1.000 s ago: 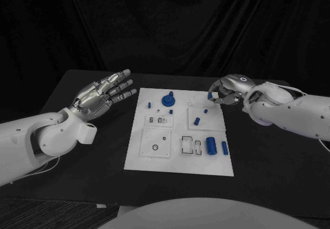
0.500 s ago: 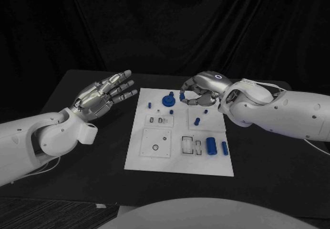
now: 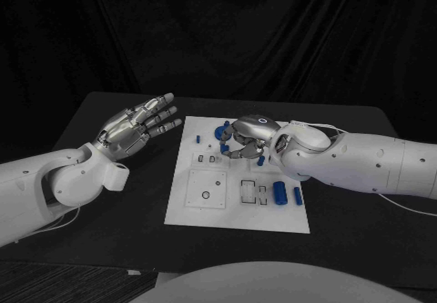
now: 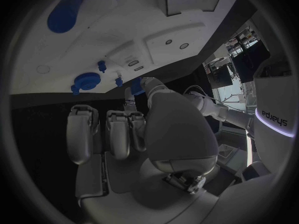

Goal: Assemble the parts on the task board

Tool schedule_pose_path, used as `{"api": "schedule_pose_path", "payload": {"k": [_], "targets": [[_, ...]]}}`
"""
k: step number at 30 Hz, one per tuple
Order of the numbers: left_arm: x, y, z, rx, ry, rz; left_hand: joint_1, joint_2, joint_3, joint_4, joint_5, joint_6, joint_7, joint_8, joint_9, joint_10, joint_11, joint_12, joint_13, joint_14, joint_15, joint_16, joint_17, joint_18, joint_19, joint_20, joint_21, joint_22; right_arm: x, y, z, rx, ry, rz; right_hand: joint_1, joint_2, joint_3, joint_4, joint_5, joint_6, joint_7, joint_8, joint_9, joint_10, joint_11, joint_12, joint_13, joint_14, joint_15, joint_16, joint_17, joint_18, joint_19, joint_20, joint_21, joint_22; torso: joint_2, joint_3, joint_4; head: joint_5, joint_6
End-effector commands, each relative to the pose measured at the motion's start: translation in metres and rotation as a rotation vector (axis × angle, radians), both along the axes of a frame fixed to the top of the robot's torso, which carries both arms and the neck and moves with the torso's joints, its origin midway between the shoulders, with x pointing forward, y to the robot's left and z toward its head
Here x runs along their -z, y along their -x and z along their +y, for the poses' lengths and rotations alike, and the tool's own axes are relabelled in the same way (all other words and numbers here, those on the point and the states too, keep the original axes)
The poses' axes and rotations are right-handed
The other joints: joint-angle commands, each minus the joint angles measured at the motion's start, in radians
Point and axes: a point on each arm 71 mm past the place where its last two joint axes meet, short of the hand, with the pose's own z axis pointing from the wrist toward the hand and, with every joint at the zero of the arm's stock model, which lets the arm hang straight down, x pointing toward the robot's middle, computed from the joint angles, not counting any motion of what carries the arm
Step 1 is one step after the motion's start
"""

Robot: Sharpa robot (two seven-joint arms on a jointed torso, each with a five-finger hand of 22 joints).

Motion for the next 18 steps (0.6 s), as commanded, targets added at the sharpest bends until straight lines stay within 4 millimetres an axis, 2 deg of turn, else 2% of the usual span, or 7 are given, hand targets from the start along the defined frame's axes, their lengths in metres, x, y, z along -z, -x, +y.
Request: {"api": "schedule_pose_path", "payload": {"k": [1, 5, 9, 12, 18], "targets": [[-0.0004, 0.0003, -0.0026, 0.012, 0.012, -0.003, 0.011, -0.008, 0.05, -0.013, 0.021, 0.009, -0.001, 0.012, 0.017, -0.002, 0.009, 0.018, 0.008, 0.008, 0.008, 0.013, 0.009, 0.036, 0.005, 0.003, 0.015, 0.006, 0.0078, -0.002, 0.0014, 0.027, 0.064, 0.031, 0.033, 0.024, 0.029, -0.007, 0.04, 0.027, -0.004, 0.056, 0.053, 0.109, 0.009, 0.017, 0.268, 0.101, 0.004, 0.014, 0.269, 0.01, 0.046, -0.001, -0.019, 0.234, 0.0, -0.0015, -0.0015, 0.001, 0.0], [0.0, 0.0, -0.0044, 0.018, 0.013, -0.002, 0.012, -0.006, 0.053, -0.013, 0.024, 0.01, -0.002, 0.012, 0.017, -0.002, 0.009, 0.019, 0.008, 0.008, 0.008, 0.013, 0.009, 0.036, 0.005, 0.003, 0.015, 0.006, 0.0116, -0.003, 0.0057, 0.028, 0.076, 0.039, 0.029, 0.024, 0.029, -0.006, 0.038, 0.024, -0.003, 0.055, 0.054, 0.109, 0.01, 0.017, 0.268, 0.101, 0.005, 0.014, 0.268, 0.011, 0.044, 0.001, -0.022, 0.232, 0.0, 0.0003, -0.0025, 0.003, 0.0], [0.0002, -0.0001, -0.0053, 0.021, 0.014, -0.001, 0.012, -0.004, 0.055, -0.014, 0.025, 0.009, -0.002, 0.012, 0.017, -0.002, 0.009, 0.019, 0.008, 0.008, 0.008, 0.013, 0.009, 0.036, 0.005, 0.003, 0.015, 0.006, 0.0137, -0.0042, 0.0071, 0.035, 0.08, 0.041, 0.026, 0.024, 0.029, -0.006, 0.037, 0.021, -0.003, 0.054, 0.055, 0.109, 0.011, 0.017, 0.268, 0.101, 0.006, 0.013, 0.268, 0.011, 0.043, 0.002, -0.024, 0.232, 0.0, 0.0006, -0.0012, 0.001, 0.0], [0.0003, -0.0001, -0.0055, 0.022, 0.014, -0.001, 0.012, -0.004, 0.055, -0.014, 0.025, 0.009, -0.002, 0.012, 0.017, -0.002, 0.009, 0.019, 0.008, 0.008, 0.008, 0.013, 0.009, 0.036, 0.005, 0.003, 0.015, 0.006, 0.0149, -0.0047, 0.0074, 0.045, 0.086, 0.039, 0.025, 0.024, 0.029, -0.007, 0.036, 0.02, -0.002, 0.053, 0.055, 0.109, 0.011, 0.017, 0.268, 0.101, 0.006, 0.013, 0.268, 0.011, 0.043, 0.002, -0.024, 0.232, -0.001, 0.0001, -0.0024, 0.003, 0.0], [0.0007, -0.0002, -0.0057, 0.023, 0.014, 0.0, 0.013, -0.002, 0.057, -0.014, 0.026, 0.009, -0.002, 0.012, 0.017, -0.002, 0.009, 0.02, 0.008, 0.008, 0.009, 0.014, 0.009, 0.036, 0.005, 0.003, 0.015, 0.006, 0.0159, -0.0049, 0.008, 0.066, 0.103, 0.022, 0.024, 0.023, 0.029, -0.007, 0.035, 0.017, -0.002, 0.052, 0.056, 0.109, 0.011, 0.017, 0.268, 0.1, 0.007, 0.012, 0.266, 0.012, 0.042, 0.003, -0.027, 0.231, 0.0, 0.0014, -0.0028, 0.003, 0.0]]}}
